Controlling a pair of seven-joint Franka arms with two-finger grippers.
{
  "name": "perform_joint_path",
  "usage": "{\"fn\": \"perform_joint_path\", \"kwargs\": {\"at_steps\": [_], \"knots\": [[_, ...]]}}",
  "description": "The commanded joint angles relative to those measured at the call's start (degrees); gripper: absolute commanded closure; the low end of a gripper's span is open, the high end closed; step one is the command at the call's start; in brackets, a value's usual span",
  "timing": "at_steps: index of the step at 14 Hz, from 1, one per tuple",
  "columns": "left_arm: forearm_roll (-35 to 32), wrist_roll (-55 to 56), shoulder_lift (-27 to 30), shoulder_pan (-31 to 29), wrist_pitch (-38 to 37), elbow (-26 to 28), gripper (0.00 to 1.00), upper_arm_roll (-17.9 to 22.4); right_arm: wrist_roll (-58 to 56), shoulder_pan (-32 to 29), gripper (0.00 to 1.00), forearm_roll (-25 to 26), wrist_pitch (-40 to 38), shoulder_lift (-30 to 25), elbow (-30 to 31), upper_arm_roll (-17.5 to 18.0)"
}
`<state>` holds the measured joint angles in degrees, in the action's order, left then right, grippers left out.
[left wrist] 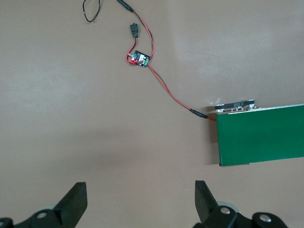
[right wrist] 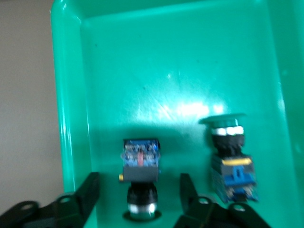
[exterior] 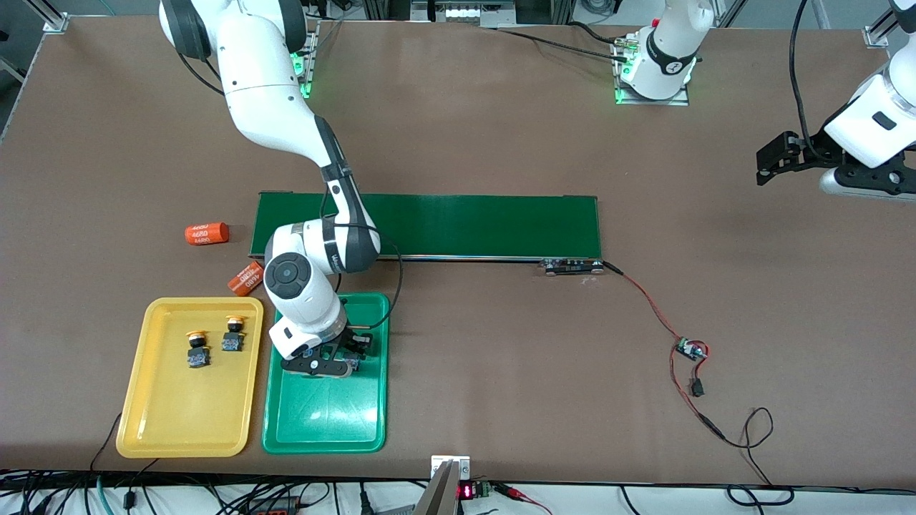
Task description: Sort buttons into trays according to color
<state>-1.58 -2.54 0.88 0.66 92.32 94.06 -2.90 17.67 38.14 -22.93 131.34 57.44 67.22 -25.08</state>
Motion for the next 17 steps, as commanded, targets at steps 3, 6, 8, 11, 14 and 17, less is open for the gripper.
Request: {"fn": "perform_joint_path", "kwargs": {"at_steps": [3, 6, 8, 11, 14, 17], "knots": [[-0.88, 0.17, 0.0, 0.13, -0.47, -0.72, 0.0, 0.0, -0.27, 0.71, 0.0, 0.52, -12.57, -8.21, -0.24, -3.91], [-0.88, 0.17, 0.0, 0.13, -0.47, -0.72, 0.0, 0.0, -0.36, -0.08, 0.0, 0.69, -18.55, -13.56, -0.24, -4.19], [-0.88, 0.17, 0.0, 0.13, -0.82, -0.8, 0.0, 0.0, -0.45, -0.26, 0.0, 2.0, -24.09, -16.3, -0.42, -5.85], [-0.88, 0.17, 0.0, -0.13, -1.09, -0.72, 0.0, 0.18, -0.45, -0.08, 0.0, 2.18, -27.09, -18.5, -0.42, -8.49], [-0.79, 0.17, 0.0, -0.48, -1.35, -0.8, 0.0, 0.35, -4.82, 0.18, 0.0, 2.36, -29.46, -18.86, -0.51, -12.6], [-0.88, 0.17, 0.0, -0.48, -1.44, -0.8, 0.0, 0.18, -8.97, -5.5, 0.0, 2.27, -29.82, -21.13, -0.59, -11.24]]}}
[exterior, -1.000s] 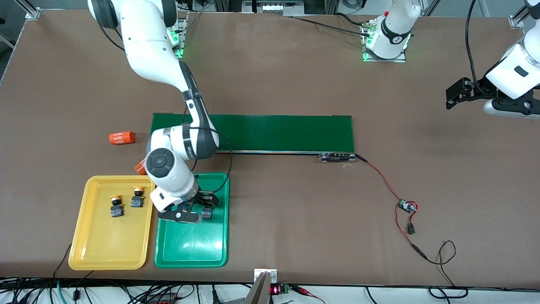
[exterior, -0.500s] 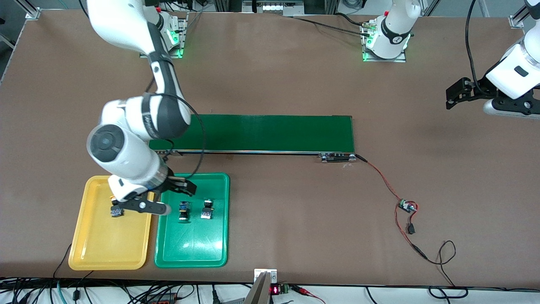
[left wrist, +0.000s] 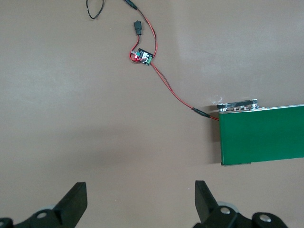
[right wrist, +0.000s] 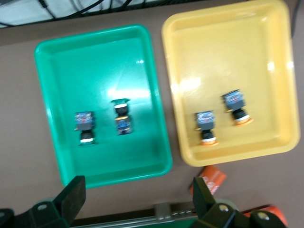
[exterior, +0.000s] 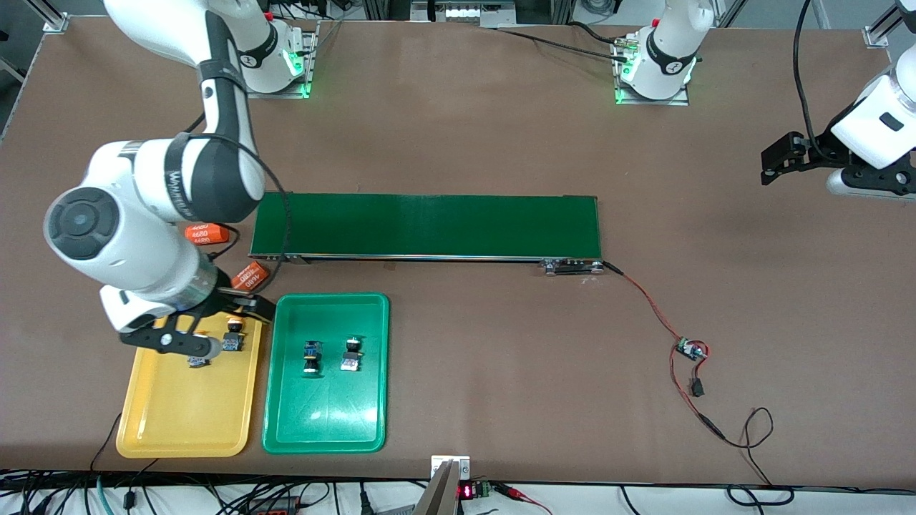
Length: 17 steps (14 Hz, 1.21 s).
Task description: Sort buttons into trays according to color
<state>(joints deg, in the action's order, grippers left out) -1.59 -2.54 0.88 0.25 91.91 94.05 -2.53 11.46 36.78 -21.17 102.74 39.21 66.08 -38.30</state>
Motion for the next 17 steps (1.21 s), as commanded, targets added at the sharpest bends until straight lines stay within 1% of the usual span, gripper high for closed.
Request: {"fn": "perform_joint_path", "kwargs": {"at_steps": [1, 2, 3, 4, 5, 6, 7, 8, 9, 10, 11, 13, 15, 17], "knots": [[-0.88, 0.25, 0.09, -0.07, -1.2, -0.8, 0.0, -0.28, -2.76, -7.31, 0.0, 1.47, -1.92, -4.31, 0.63, 5.31], [-0.88, 0.25, 0.09, 0.02, -1.64, -0.8, 0.0, -0.46, -2.84, -11.52, 0.0, 4.62, -3.49, -5.89, 0.54, 9.7], [-0.88, 0.25, 0.09, 0.02, -1.82, -0.8, 0.0, -0.46, -2.84, -15.74, 0.0, 8.48, -4.29, -7.56, 0.54, 15.22], [-0.88, 0.25, 0.09, 0.02, -1.82, -0.8, 0.0, -0.46, -2.84, -20.3, 0.0, 13.47, -4.99, -9.84, 0.63, 21.71], [-0.88, 0.25, 0.09, 0.02, -1.82, -0.8, 0.0, -0.46, -2.93, -23.92, 0.0, 17.44, -5.61, -11.16, 0.89, 26.83], [-0.96, 0.17, 0.09, 0.02, -1.82, -0.8, 0.0, -0.46, -3.11, -27.87, 0.0, 19.83, -7.44, -12.74, 1.24, 31.49], [-0.96, 0.25, 0.09, 0.02, -1.82, -0.8, 0.0, -0.46, -3.72, -31.74, 0.0, 20.2, -8.68, -14.41, 2.46, 35.02], [-0.96, 0.25, 0.09, 0.11, -1.82, -0.8, 0.0, -0.55, -5.29, -33.78, 0.0, 20.2, -8.78, -16.95, 5.34, 36.1], [-0.96, 0.17, 0.09, 0.11, -1.82, -0.8, 0.0, -0.46, -7.65, -34.14, 0.0, 20.47, -9.22, -19.41, 8.07, 35.85], [-0.96, 0.16, 0.09, 0.11, -1.82, -0.8, 0.0, -0.46, -9.16, -34.93, 0.0, 20.56, -11.66, -21.35, 9.75, 35.67], [-0.96, 0.08, 0.0, 0.11, -1.82, -0.8, 0.0, -0.37, -9.35, -35.81, 0.0, 20.56, -13.94, -22.33, 10.03, 35.32], [-0.88, 0.16, 0.0, 0.11, -1.91, -1.15, 0.0, -0.37, -11.53, -35.91, 0.0, 21.69, -15.89, -24.61, 10.9, 35.23], [-0.96, 0.16, -0.17, 0.11, -1.91, -1.68, 0.0, -0.28, -11.72, -35.73, 0.0, 23.97, -15.12, -28.47, 15.54, 35.32], [-0.96, 0.16, -0.17, 0.11, -1.91, -1.68, 0.0, -0.28, -11.72, -35.64, 0.0, 24.16, -14.5, -32.51, 20.29, 35.4]]}}
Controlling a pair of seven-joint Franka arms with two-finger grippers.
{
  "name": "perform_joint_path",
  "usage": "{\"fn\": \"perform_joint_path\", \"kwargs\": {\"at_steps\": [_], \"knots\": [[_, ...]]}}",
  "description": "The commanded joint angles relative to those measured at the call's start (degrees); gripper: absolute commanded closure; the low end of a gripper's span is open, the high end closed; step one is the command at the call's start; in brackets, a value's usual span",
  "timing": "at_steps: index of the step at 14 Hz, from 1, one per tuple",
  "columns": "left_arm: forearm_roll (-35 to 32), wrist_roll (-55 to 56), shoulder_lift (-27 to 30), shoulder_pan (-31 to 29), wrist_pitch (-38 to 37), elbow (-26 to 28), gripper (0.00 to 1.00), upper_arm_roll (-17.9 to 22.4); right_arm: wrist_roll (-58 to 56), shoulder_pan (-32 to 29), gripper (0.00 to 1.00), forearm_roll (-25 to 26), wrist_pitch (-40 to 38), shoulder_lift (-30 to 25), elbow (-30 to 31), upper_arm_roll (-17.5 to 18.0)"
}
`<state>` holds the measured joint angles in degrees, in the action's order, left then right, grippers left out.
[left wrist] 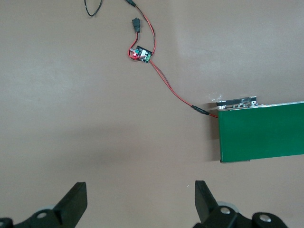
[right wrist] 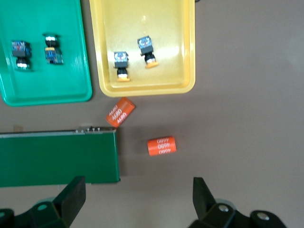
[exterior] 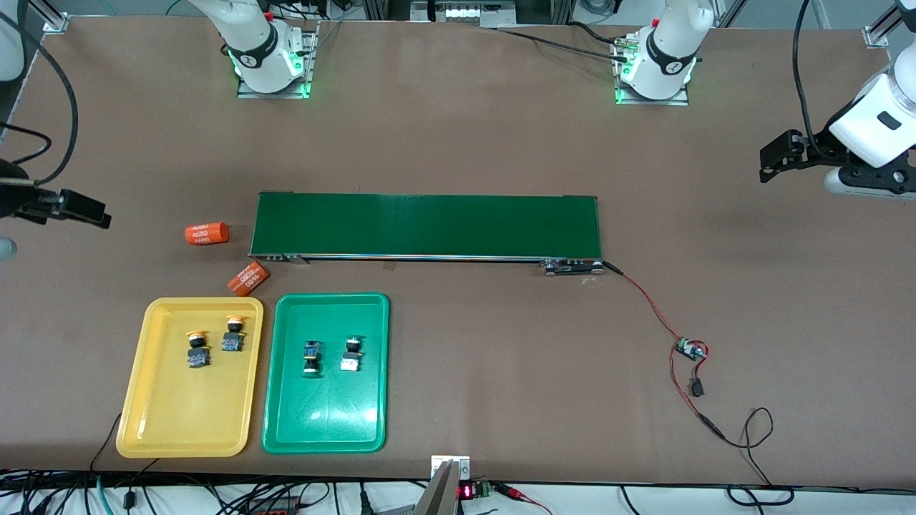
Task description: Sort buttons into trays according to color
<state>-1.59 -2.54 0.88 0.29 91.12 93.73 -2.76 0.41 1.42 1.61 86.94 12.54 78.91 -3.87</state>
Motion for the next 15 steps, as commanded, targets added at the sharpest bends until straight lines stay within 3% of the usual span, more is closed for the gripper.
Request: {"fn": "perform_joint_path", "kwargs": {"at_steps": [1, 4, 15], "knots": [[-0.96, 0.16, -0.09, 0.06, -1.12, -1.36, 0.0, -0.06, -0.68, -0.36, 0.0, 1.38, 1.04, -7.52, 8.88, 0.97], [-0.96, 0.16, -0.09, 0.32, -1.21, -1.36, 0.0, -0.06, -1.91, -0.45, 0.0, 0.77, 1.2, -11.48, 12.57, 0.97], [-1.05, 0.25, 0.0, 0.59, -2.79, -1.54, 0.0, -0.32, -2.0, -0.72, 0.0, -0.11, 1.92, -12.02, 12.76, 0.8]]}}
